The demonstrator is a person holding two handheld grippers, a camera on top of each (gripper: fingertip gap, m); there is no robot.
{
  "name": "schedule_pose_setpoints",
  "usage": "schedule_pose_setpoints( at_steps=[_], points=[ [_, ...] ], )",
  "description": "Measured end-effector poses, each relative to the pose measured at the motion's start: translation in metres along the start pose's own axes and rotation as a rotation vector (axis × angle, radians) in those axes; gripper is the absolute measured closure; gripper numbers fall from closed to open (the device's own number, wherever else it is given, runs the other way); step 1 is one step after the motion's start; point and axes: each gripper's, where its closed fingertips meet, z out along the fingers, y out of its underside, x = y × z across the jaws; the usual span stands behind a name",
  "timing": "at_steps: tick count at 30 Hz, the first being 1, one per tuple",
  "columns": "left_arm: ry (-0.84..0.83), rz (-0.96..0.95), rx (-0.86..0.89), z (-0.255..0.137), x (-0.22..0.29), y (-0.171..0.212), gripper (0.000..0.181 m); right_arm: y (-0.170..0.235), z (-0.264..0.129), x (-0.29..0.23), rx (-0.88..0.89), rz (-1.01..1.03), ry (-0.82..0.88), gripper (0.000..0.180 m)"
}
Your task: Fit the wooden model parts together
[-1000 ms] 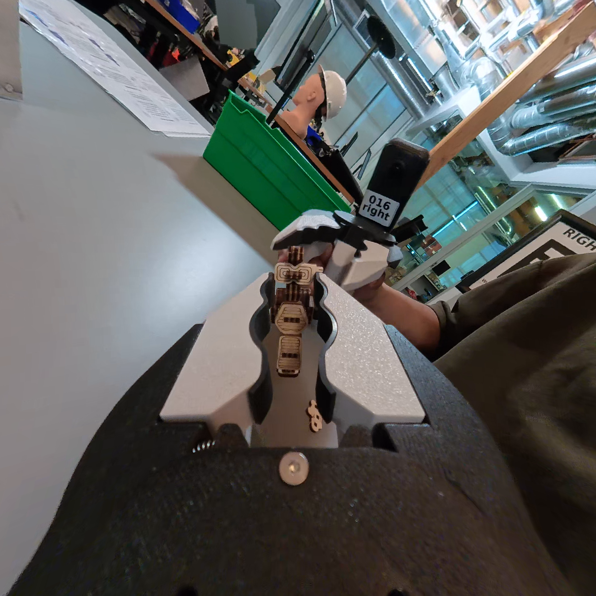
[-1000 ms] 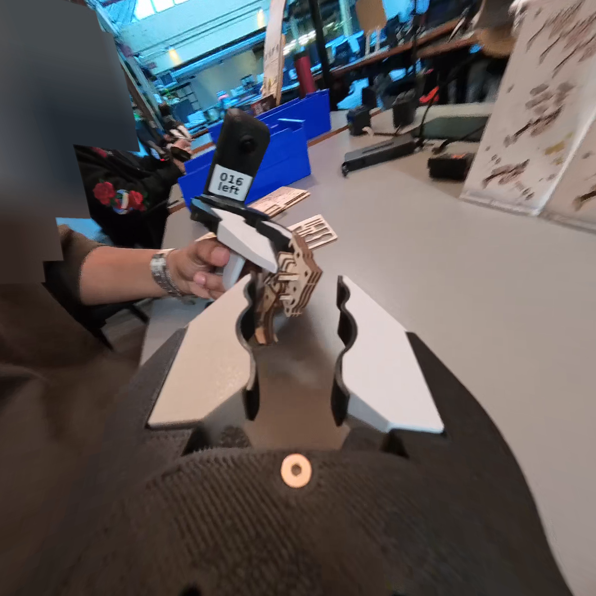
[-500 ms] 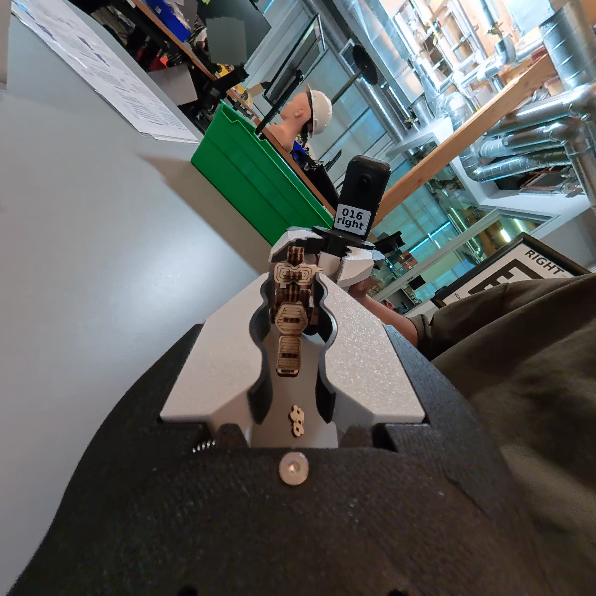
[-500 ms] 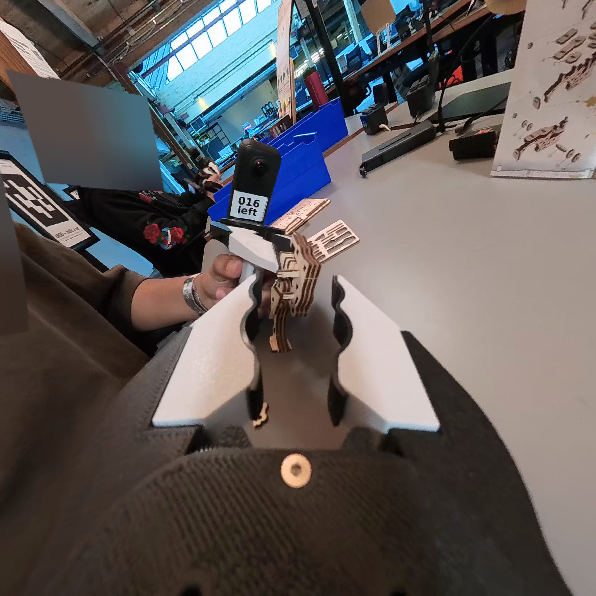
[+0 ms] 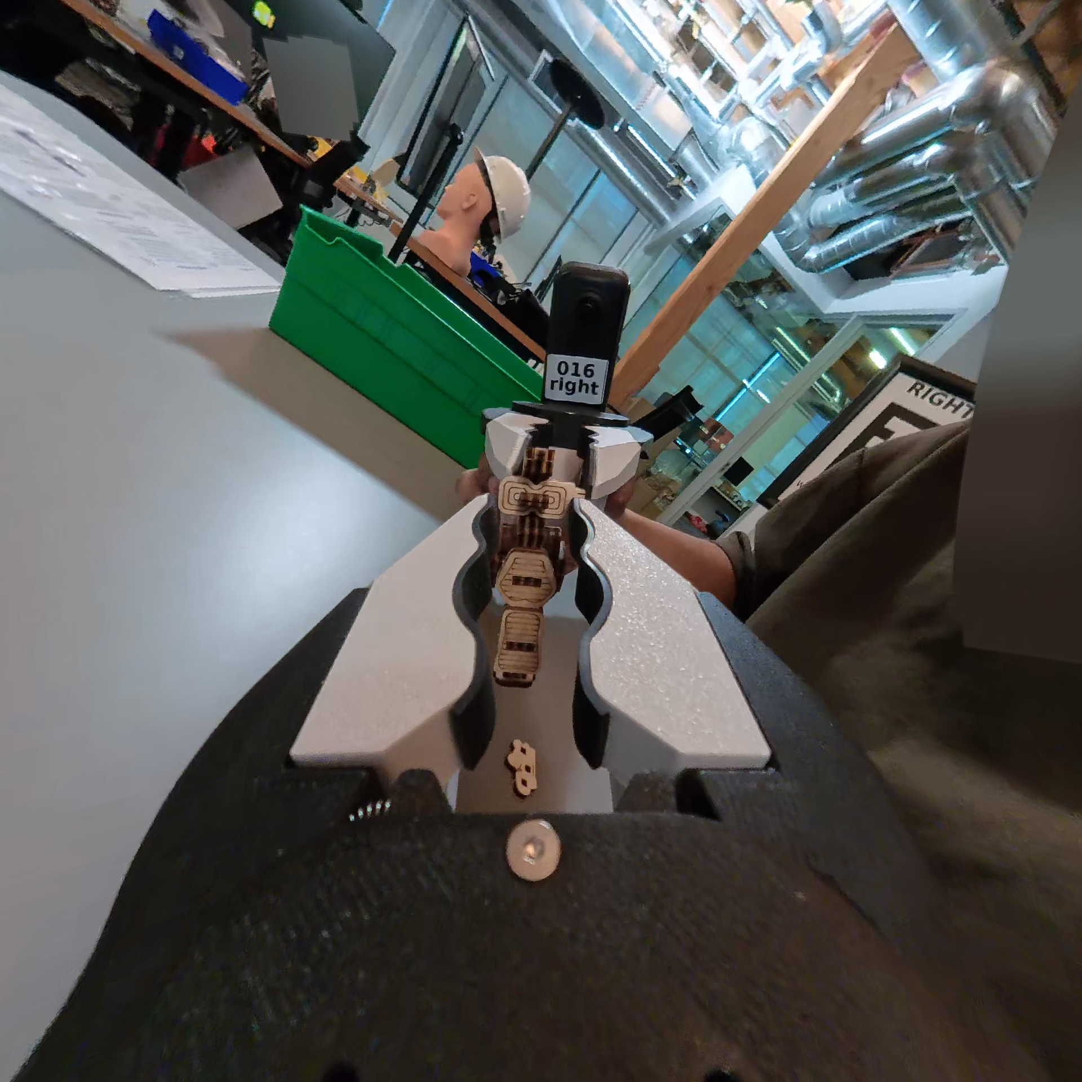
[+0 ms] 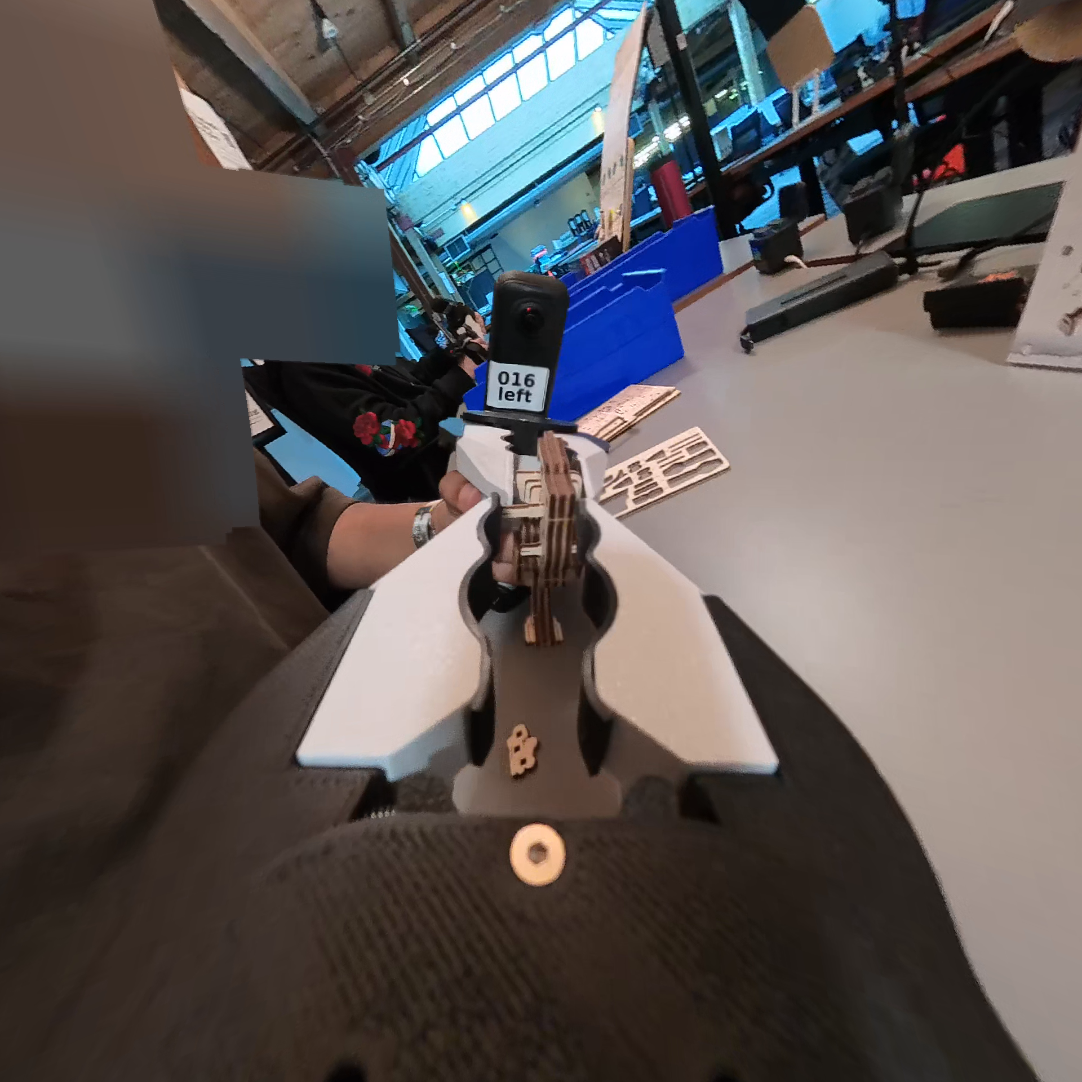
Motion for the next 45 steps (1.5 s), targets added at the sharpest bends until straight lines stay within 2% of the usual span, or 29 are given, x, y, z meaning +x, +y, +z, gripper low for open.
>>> schedule_pose_setpoints(
  at_steps=[8,19,23,31,45],
  points=[
    [0.007,0.137,0.016,-0.001,0.012,-0.004,0.161,-0.004,0.001,-0.012,-0.021,-0.15,0.013,0.157],
    [0.034,0.103,0.041,-0.001,0.014,-0.005,0.161,-0.006,0.002,-0.014,-0.03,-0.198,0.039,0.158],
    [0.023,0.118,0.039,-0.001,0.014,-0.005,0.161,-0.007,0.002,-0.013,-0.012,-0.181,0.027,0.158],
    [0.027,0.02,0.07,-0.003,0.007,-0.009,0.162,-0.004,-0.002,-0.004,0.026,-0.115,0.024,0.152],
    [-0.004,0.095,0.018,0.002,0.01,-0.002,0.161,-0.001,-0.001,-0.009,-0.016,-0.059,-0.023,0.158]
  ],
)
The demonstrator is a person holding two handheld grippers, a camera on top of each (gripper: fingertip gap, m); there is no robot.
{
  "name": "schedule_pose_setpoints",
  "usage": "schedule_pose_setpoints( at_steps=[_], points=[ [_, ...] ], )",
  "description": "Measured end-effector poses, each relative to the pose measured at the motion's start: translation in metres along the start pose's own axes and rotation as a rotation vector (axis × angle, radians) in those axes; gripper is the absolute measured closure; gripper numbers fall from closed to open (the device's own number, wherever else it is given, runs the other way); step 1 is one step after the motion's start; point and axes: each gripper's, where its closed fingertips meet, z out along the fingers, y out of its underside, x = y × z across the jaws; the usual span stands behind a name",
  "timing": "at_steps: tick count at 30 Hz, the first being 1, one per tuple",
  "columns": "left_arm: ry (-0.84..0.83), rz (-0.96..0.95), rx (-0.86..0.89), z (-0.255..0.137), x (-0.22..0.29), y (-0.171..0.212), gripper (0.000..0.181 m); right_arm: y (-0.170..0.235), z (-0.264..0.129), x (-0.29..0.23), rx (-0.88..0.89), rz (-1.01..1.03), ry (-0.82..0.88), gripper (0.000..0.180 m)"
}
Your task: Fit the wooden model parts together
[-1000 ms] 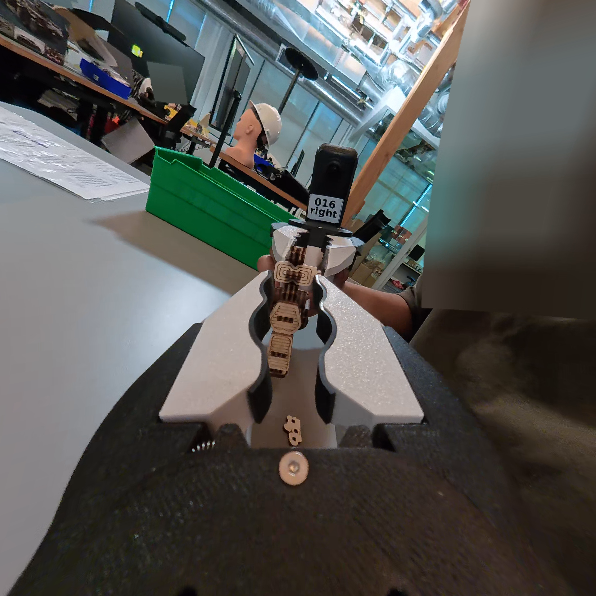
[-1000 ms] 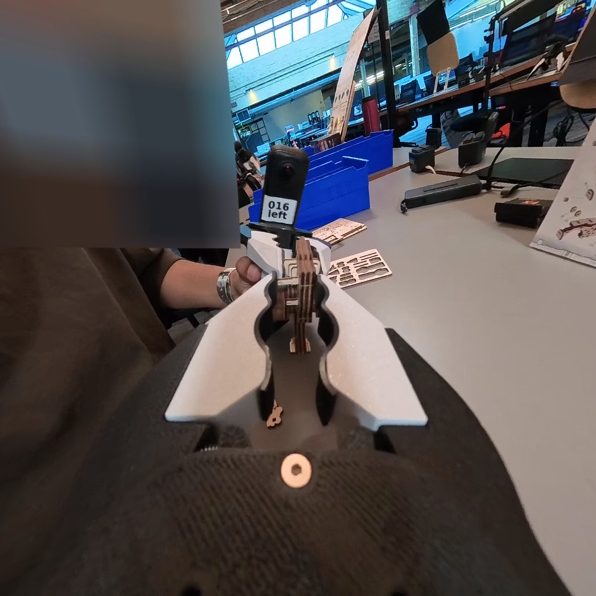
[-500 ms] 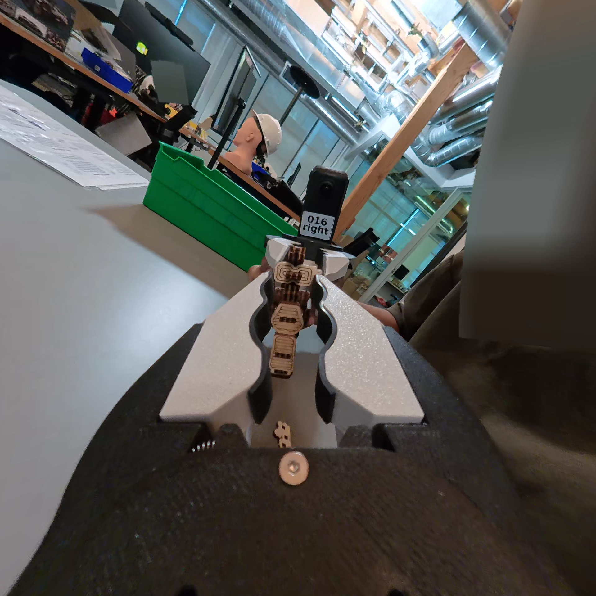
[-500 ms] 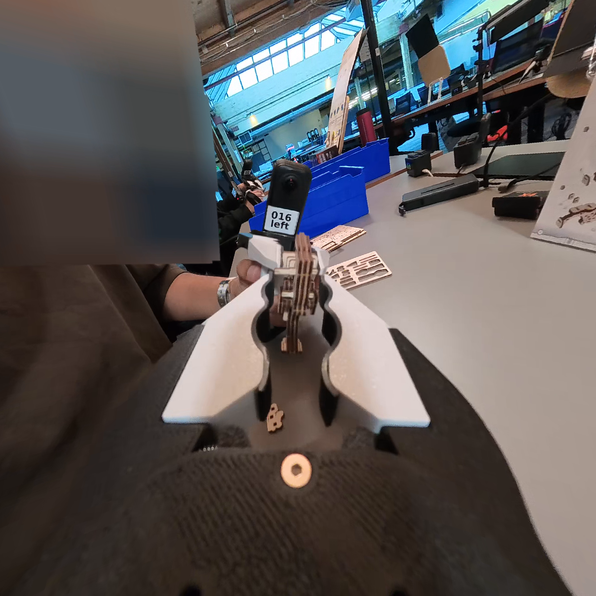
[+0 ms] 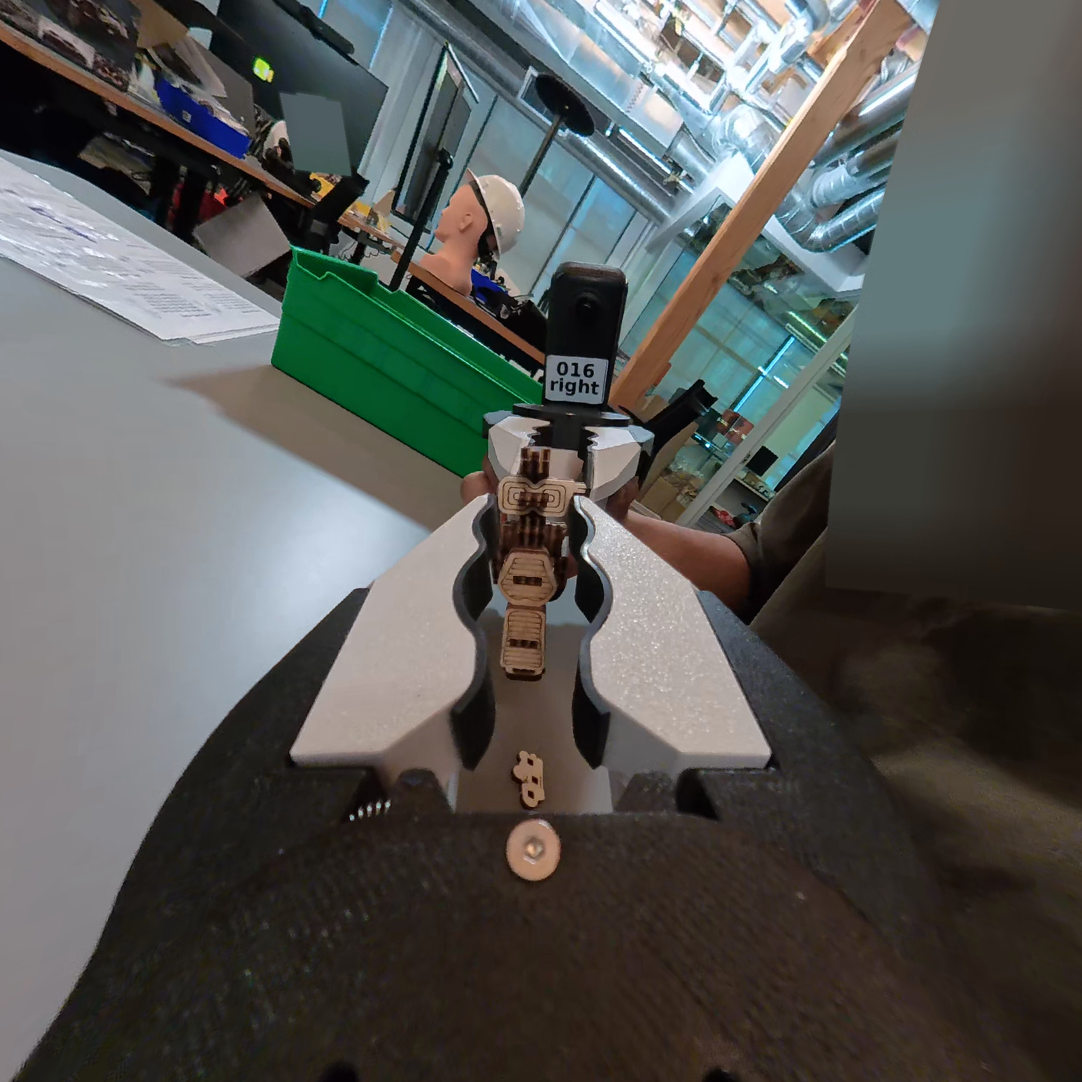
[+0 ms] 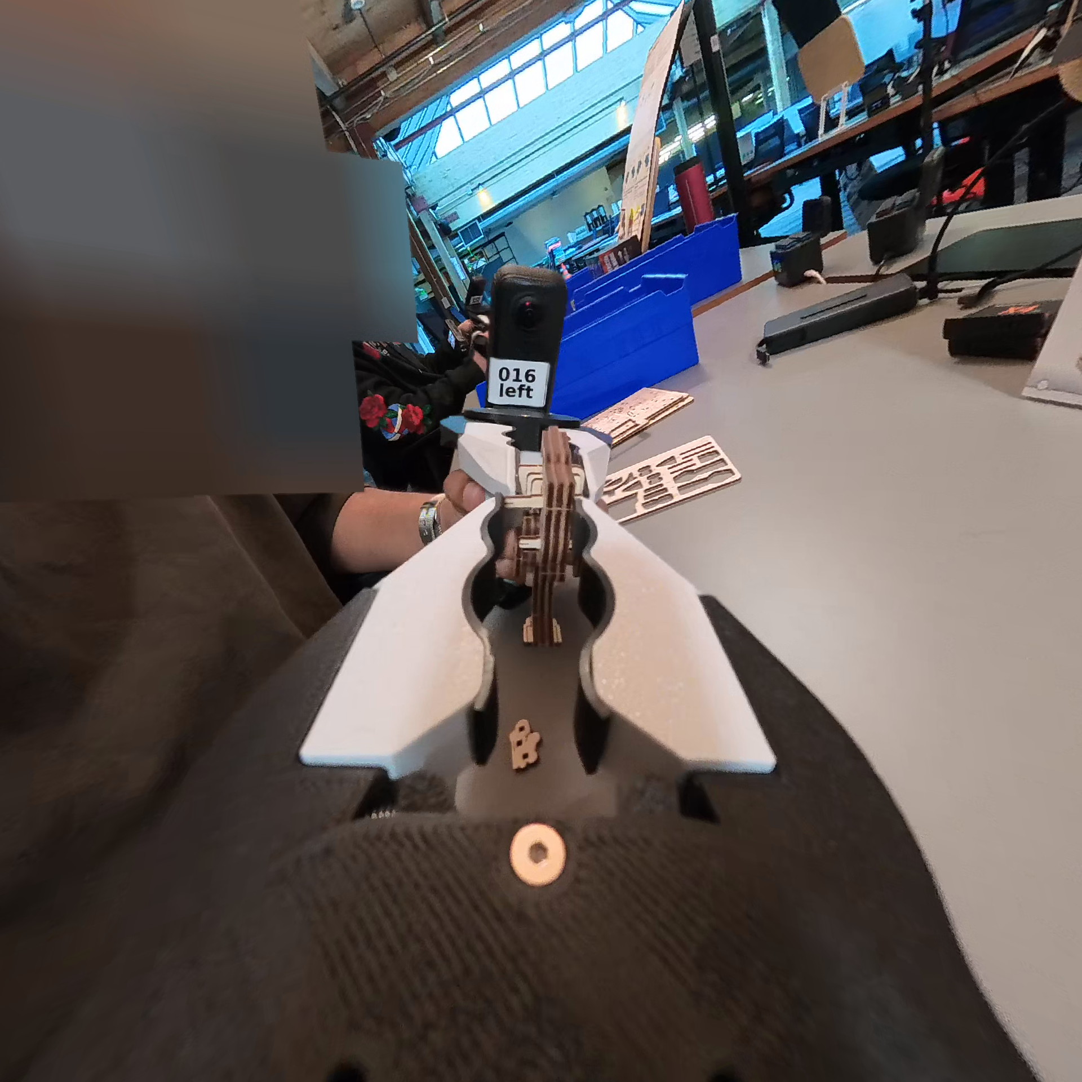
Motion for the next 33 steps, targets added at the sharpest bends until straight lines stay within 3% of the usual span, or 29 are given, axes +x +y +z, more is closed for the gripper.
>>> schedule_pose_setpoints(
  at_steps=[33],
  points=[
    [-0.016,-0.059,0.026,-0.0015,-0.0084,-0.0019,0.161,0.0036,0.0034,0.0062,0.026,-0.027,0.043,0.151]
  ],
)
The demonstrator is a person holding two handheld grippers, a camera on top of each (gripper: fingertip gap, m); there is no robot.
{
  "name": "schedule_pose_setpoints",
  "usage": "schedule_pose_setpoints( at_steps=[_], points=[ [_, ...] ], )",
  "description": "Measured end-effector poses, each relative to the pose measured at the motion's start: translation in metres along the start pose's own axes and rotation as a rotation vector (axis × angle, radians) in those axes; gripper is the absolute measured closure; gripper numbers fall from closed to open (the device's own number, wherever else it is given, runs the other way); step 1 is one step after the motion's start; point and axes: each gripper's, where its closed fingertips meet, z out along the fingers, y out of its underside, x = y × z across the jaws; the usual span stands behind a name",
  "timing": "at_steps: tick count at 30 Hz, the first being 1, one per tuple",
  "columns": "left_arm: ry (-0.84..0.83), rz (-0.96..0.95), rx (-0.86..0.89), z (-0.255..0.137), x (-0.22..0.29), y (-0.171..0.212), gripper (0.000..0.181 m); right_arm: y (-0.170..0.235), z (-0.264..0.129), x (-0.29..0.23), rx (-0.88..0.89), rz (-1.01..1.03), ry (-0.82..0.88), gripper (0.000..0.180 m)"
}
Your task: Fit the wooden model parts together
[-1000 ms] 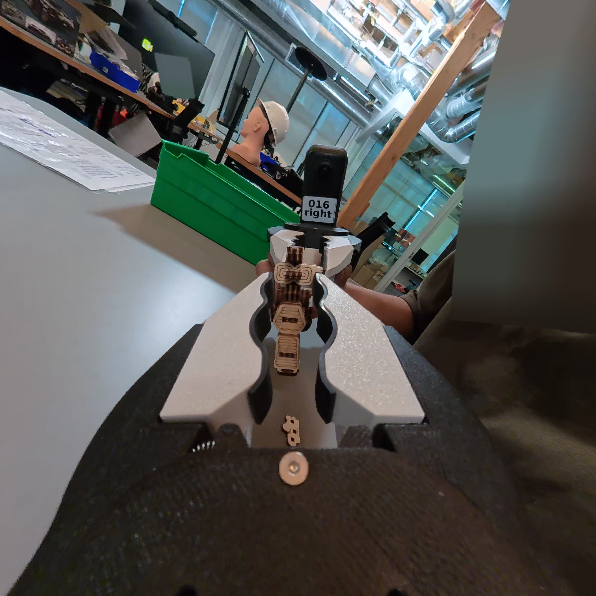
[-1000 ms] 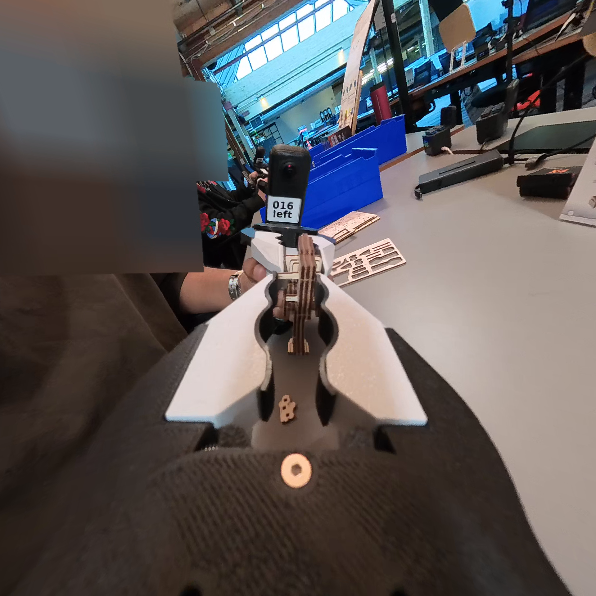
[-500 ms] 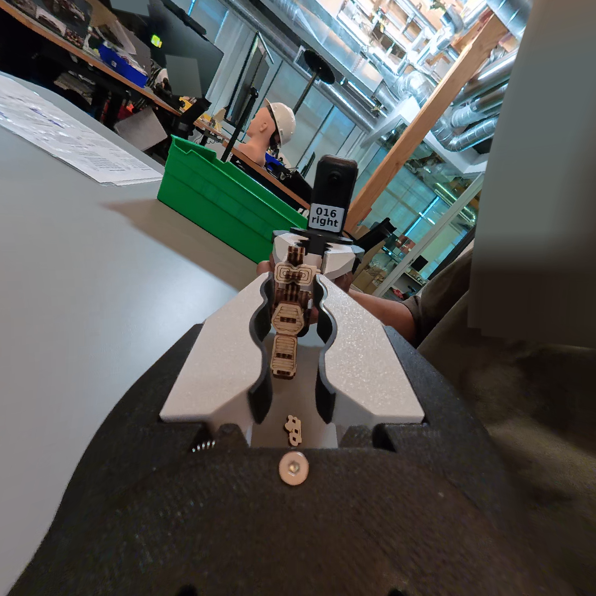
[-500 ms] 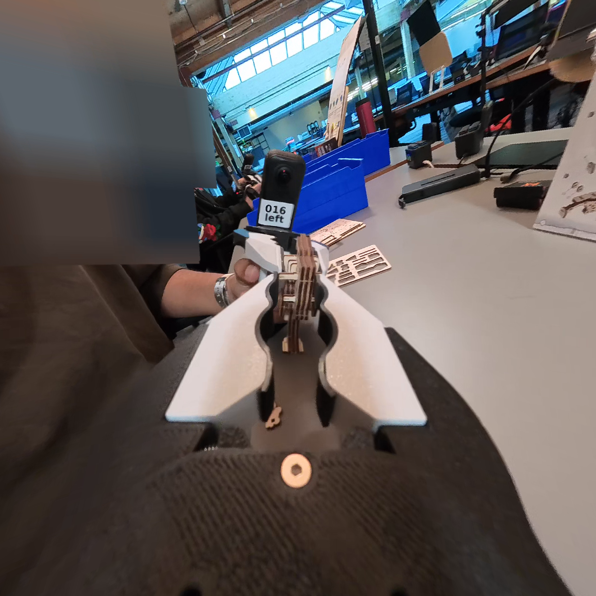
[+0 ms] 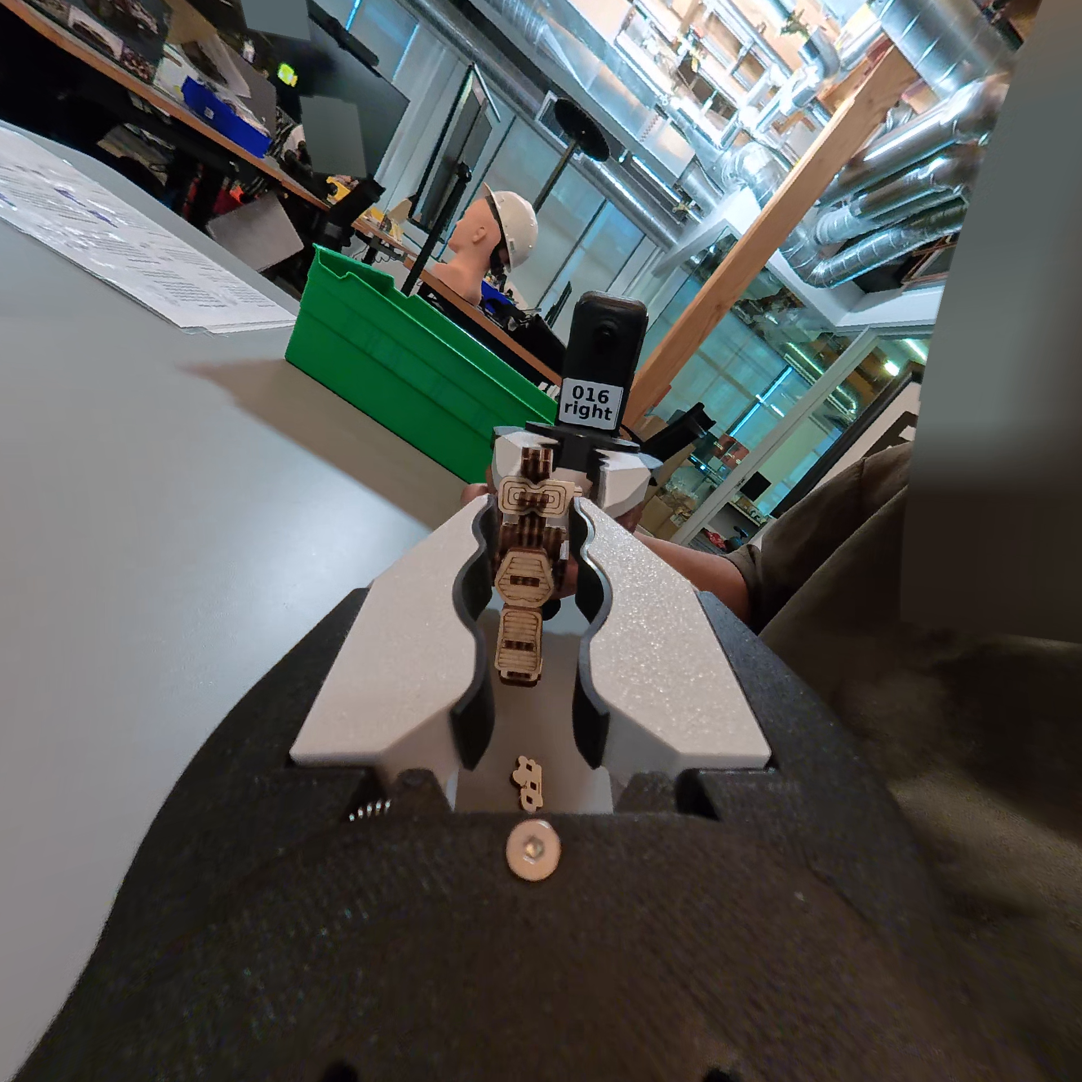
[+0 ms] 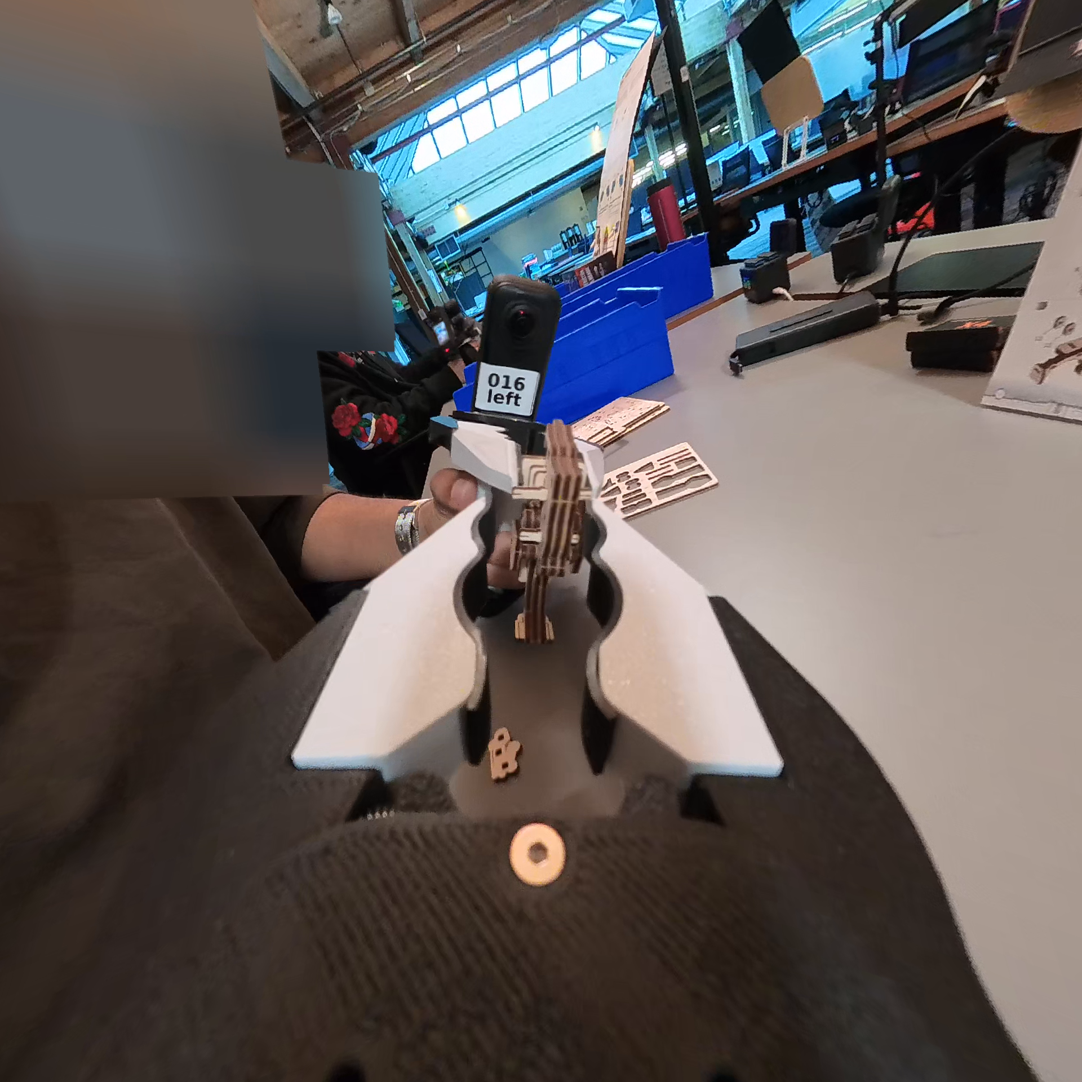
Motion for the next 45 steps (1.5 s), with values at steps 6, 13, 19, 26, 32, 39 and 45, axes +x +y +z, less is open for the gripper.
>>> schedule_pose_setpoints(
  at_steps=[6,13,19,26,32,39,45],
  points=[
    [0.002,-0.004,-0.004,0.0005,-0.0002,0.0012,0.161,0.0025,0.0013,-0.0003,-0.014,-0.009,0.002,0.153],
    [0.007,-0.008,-0.006,0.0007,0.0001,0.0017,0.161,0.0024,0.0009,0.0004,-0.015,-0.002,0.001,0.156],
    [0.009,-0.008,-0.007,0.0009,0.0005,0.0019,0.161,0.0016,0.0006,0.0005,-0.01,0.005,-0.004,0.157],
    [0.01,-0.011,-0.005,0.0008,0.0007,0.0014,0.161,0.0011,0.0007,-0.0015,-0.005,-0.007,-0.01,0.153],
    [0.019,-0.009,0.008,0.0002,0.0028,-0.0007,0.161,-0.0034,-0.0021,0.0035,0.022,0.006,0.016,0.146],
    [0.008,0.003,-0.008,0.0015,0.0024,0.002,0.161,-0.0032,-0.0029,0.0016,0.015,0.012,0.001,0.152],
    [0.004,0.005,-0.009,0.0014,0.0017,0.002,0.162,-0.0023,-0.0036,0.0026,0.007,0.015,0.003,0.155]
  ],
)
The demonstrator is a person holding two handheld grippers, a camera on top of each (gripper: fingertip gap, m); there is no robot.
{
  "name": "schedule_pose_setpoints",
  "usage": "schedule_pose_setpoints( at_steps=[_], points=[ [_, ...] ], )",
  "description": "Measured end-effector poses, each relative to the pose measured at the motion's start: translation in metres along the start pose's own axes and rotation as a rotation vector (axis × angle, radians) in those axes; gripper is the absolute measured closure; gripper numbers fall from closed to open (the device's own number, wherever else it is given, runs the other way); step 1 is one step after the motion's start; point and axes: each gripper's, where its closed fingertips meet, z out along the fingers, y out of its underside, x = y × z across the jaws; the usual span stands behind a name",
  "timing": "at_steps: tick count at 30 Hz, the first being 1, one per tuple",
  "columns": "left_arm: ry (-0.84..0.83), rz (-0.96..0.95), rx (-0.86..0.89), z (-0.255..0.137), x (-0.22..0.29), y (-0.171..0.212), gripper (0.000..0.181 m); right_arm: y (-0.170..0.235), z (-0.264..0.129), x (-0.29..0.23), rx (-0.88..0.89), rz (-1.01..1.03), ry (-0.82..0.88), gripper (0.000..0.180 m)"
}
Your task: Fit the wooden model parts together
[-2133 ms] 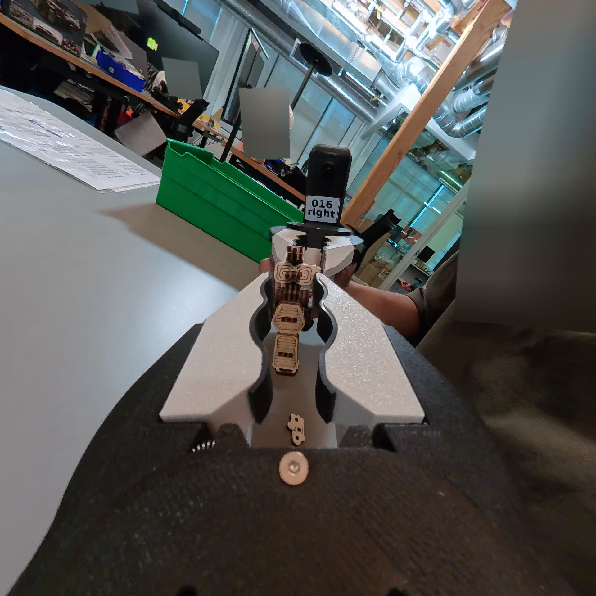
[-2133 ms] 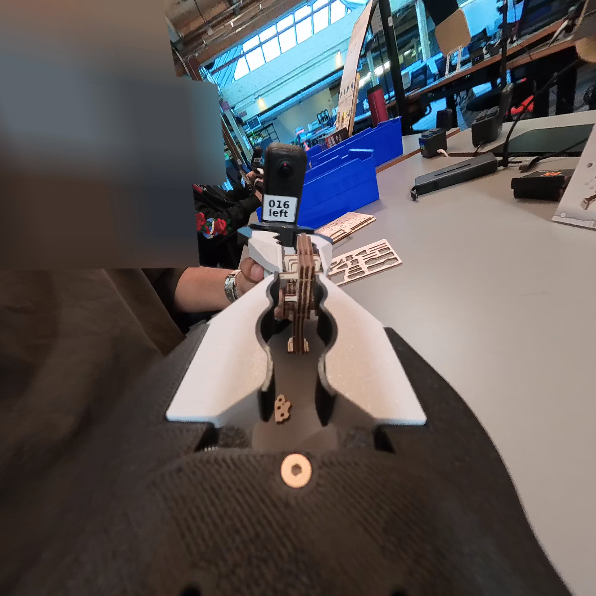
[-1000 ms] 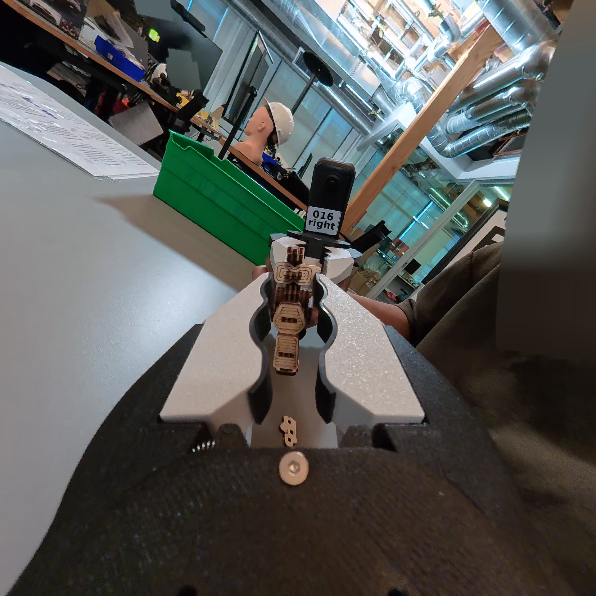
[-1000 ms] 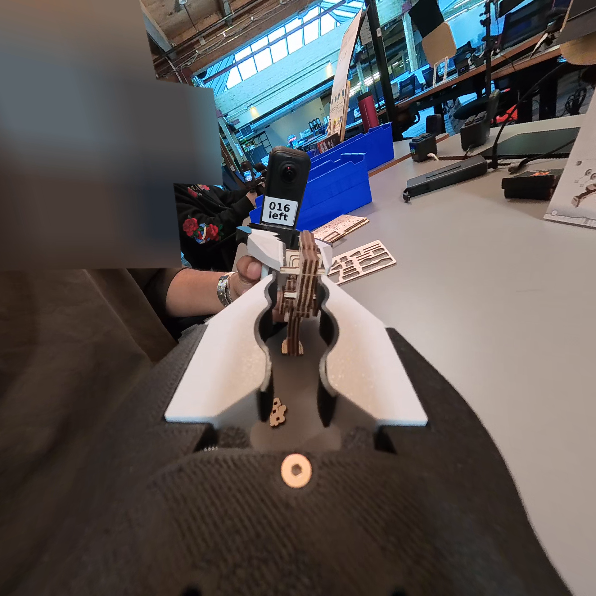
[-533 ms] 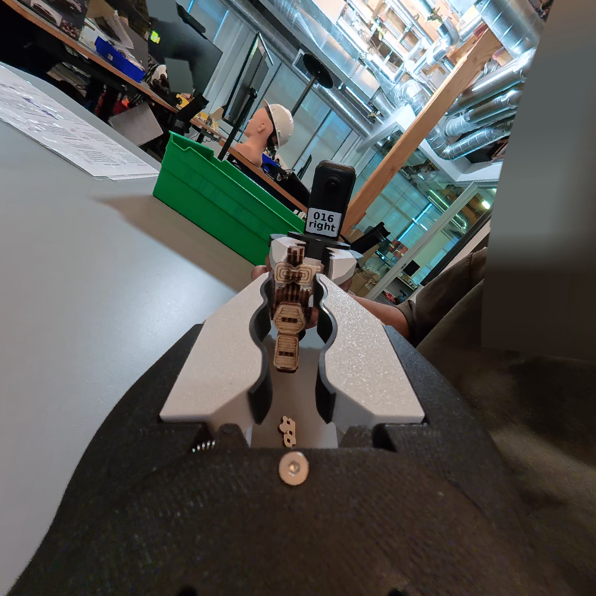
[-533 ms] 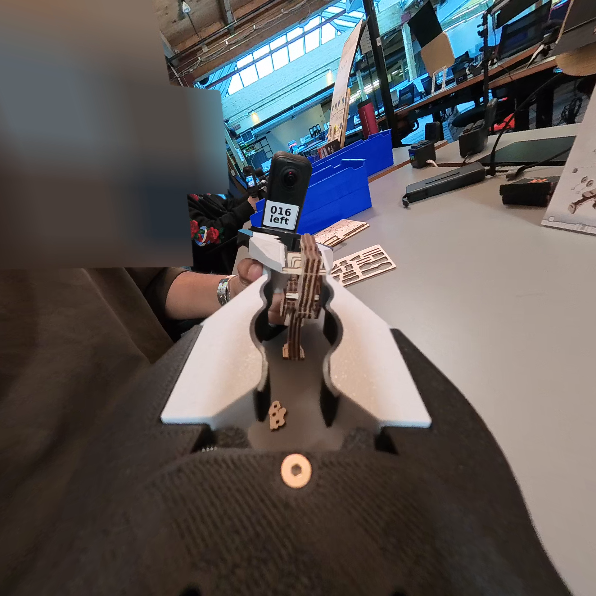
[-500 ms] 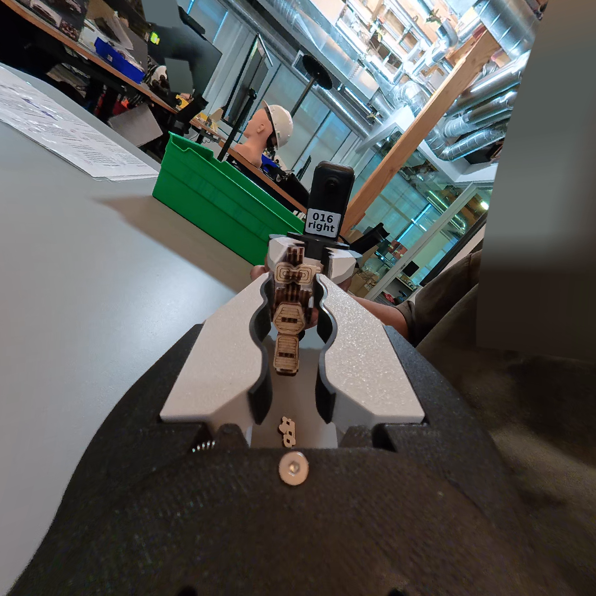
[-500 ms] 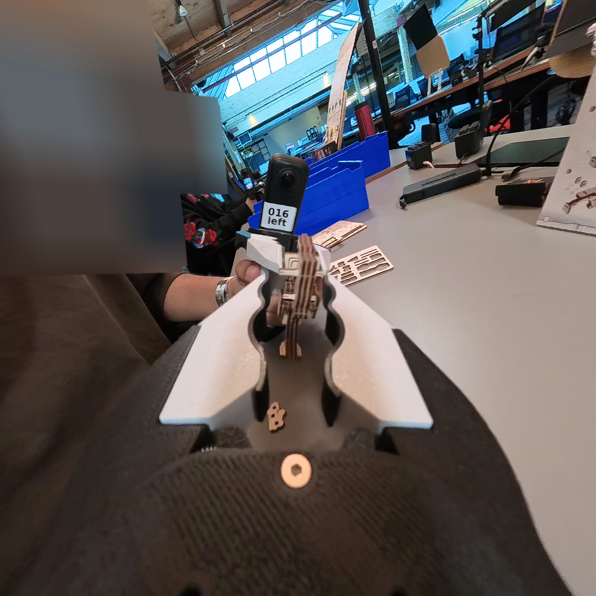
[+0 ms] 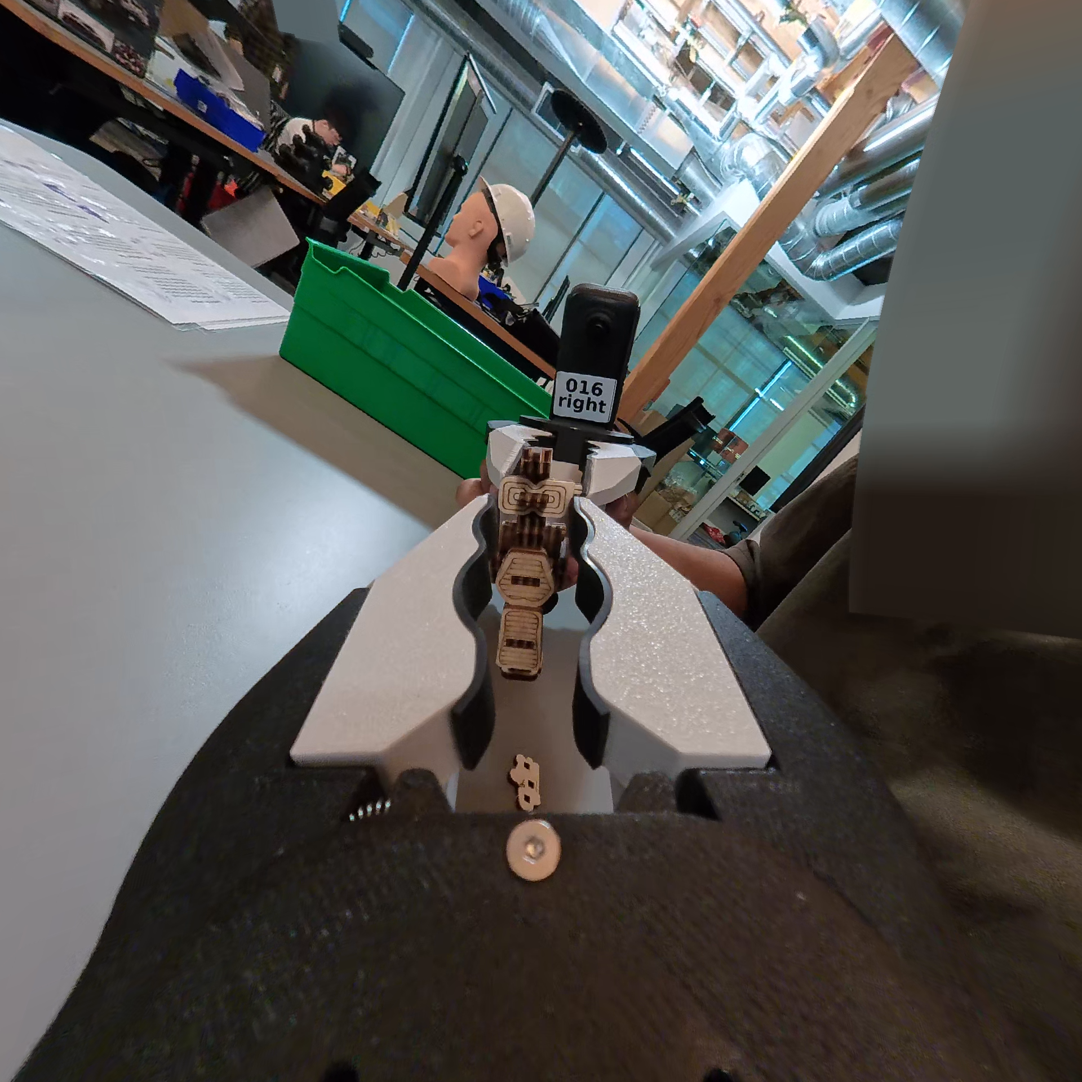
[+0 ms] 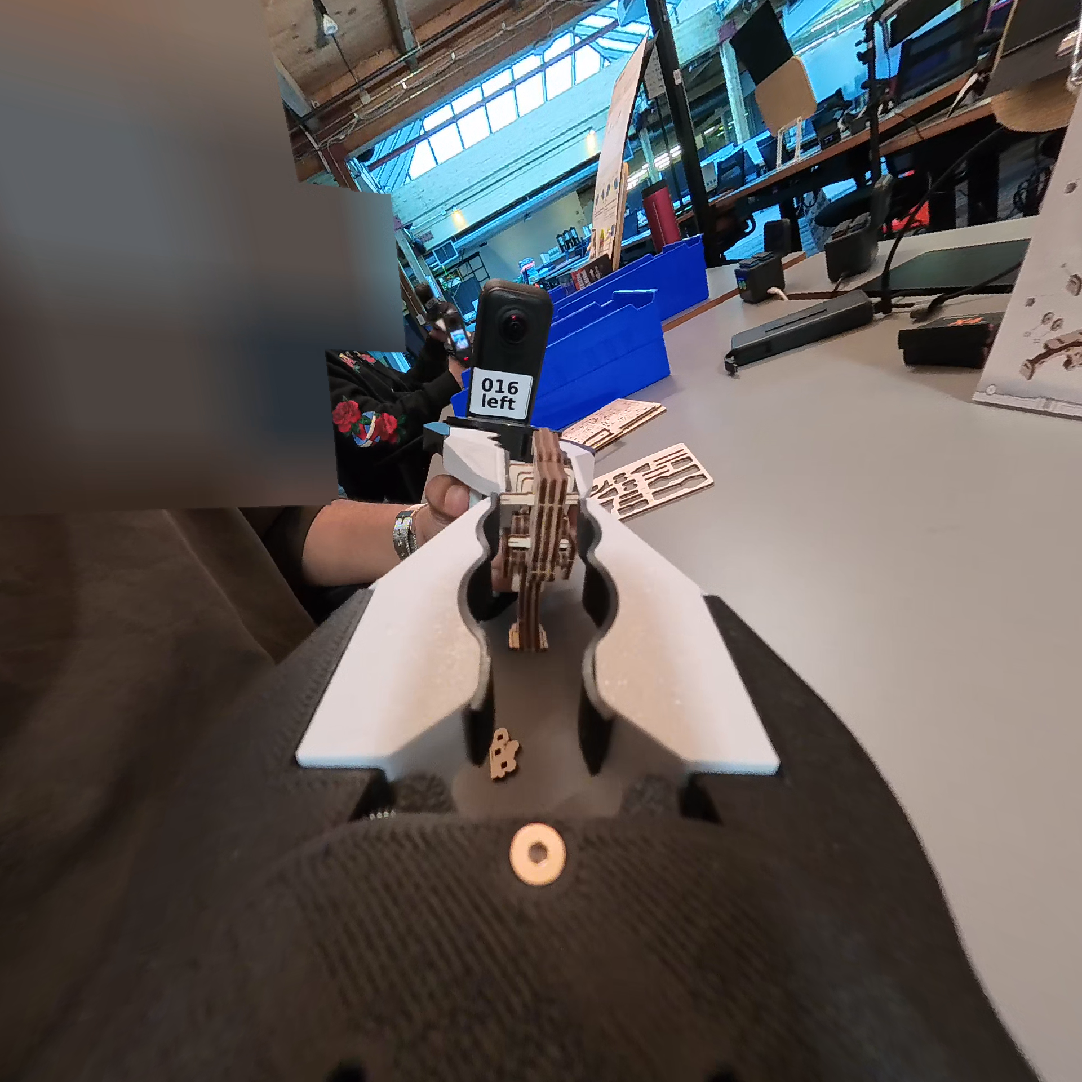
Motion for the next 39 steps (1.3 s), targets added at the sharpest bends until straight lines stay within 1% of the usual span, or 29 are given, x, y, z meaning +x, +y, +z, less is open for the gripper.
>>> schedule_pose_setpoints(
  at_steps=[2,9,16,18,20,22,26,28,32,34,36,39],
  points=[
    [-0.004,0.002,-0.001,-0.0001,-0.0005,0.0001,0.162,0.0002,-0.0001,-0.0013,-0.006,-0.002,-0.008,0.159],
    [-0.019,0.047,-0.008,-0.0001,0.0,0.0005,0.161,0.0014,-0.0013,-0.0013,-0.056,-0.041,0.011,0.16],
    [-0.02,0.04,-0.003,0.0,-0.0004,0.0002,0.161,0.0019,-0.0033,-0.0003,-0.079,-0.042,0.021,0.161],
    [-0.014,0.038,-0.002,0.0003,0.0011,-0.0003,0.161,0.0041,-0.0034,0.0032,-0.093,-0.06,0.048,0.172],
    [-0.016,0.052,0.002,0.0002,0.0021,-0.0011,0.161,0.0025,-0.0026,0.0016,-0.08,-0.067,0.04,0.172],
    [-0.001,0.028,0.021,-0.0006,0.0044,-0.0051,0.161,-0.0006,-0.0007,-0.0005,-0.061,-0.069,0.032,0.172],
    [-0.014,0.016,0.014,-0.0009,0.0,-0.0031,0.161,0.0051,-0.0001,0.0023,-0.072,-0.077,0.051,0.17],
    [-0.014,0.0,0.028,-0.0017,-0.0006,-0.0051,0.161,0.004,-0.0005,0.0004,-0.053,-0.06,0.028,0.16],
    [-0.038,0.002,0.017,-0.0021,-0.0051,-0.0038,0.162,-0.0001,-0.0006,-0.0021,-0.023,-0.025,0.01,0.151],
    [-0.039,0.003,0.009,-0.0012,-0.0052,-0.002,0.162,-0.0002,0.0002,-0.0013,-0.018,-0.019,0.02,0.151],
    [-0.041,0.013,0.003,-0.0004,-0.0043,-0.0009,0.162,0.0006,0.0006,0.0014,-0.023,-0.011,0.036,0.159],
    [-0.049,0.026,-0.002,-0.0006,-0.0051,-0.0006,0.162,0.0018,0.0012,0.002,-0.034,0.007,0.03,0.159]
  ],
)
